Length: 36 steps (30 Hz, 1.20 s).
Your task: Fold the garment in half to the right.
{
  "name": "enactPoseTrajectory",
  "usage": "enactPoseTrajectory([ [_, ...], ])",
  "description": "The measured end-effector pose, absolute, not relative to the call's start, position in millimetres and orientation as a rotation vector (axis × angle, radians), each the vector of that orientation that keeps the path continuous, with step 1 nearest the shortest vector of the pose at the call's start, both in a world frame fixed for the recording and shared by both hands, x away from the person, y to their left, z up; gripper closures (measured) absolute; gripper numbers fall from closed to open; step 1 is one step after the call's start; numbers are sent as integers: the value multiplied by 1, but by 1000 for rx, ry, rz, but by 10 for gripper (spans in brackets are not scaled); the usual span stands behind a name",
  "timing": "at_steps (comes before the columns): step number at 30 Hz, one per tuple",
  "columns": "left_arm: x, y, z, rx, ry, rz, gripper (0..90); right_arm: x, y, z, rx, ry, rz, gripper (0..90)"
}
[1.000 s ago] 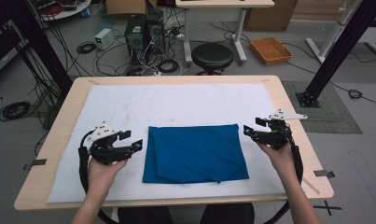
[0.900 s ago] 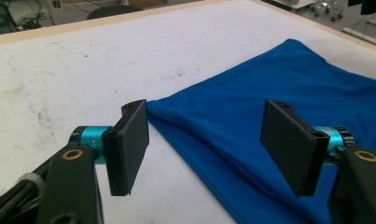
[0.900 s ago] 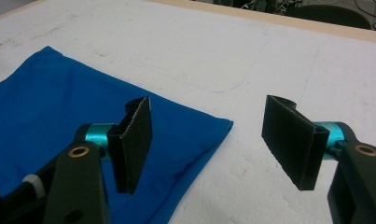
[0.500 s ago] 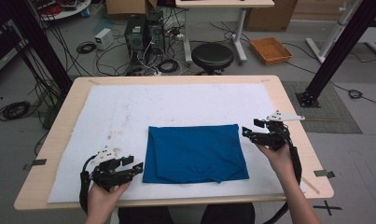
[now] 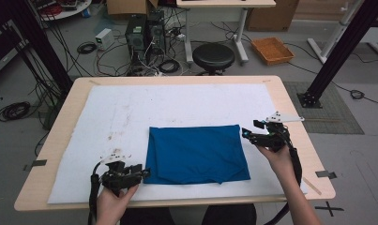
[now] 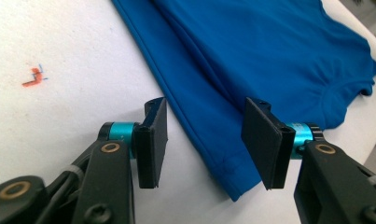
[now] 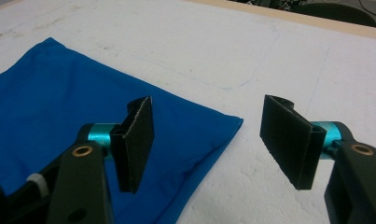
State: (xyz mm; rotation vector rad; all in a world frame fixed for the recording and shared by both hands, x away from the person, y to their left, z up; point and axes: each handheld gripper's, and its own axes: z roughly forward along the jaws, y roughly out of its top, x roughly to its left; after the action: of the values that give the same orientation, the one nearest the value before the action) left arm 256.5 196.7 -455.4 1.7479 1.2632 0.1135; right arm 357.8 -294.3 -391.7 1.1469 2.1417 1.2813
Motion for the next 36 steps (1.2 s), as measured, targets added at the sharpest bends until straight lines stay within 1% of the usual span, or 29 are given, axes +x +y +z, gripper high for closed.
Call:
enactPoseTrajectory([
  [5,257,193,-457,1711,1278,75,507,358,-292,-392,1139,2144,1284,349],
  [8,256,188,-457,1706,1279,87,507,357,-290,-392,1139,2153,1278,350],
  [16,258,179,-459,1679,1283,62,507,357,-287,-393,1129,2163,1277,351],
  [22,259,170,-458,1682,1288,93,506,358,-280,-394,1116,2175,1274,351],
  [32,259,159,-457,1719,1309,153,643,362,-253,-393,1071,2218,1284,357],
  [36,258,155,-456,1743,1301,177,738,366,-233,-391,1044,2254,1300,378],
])
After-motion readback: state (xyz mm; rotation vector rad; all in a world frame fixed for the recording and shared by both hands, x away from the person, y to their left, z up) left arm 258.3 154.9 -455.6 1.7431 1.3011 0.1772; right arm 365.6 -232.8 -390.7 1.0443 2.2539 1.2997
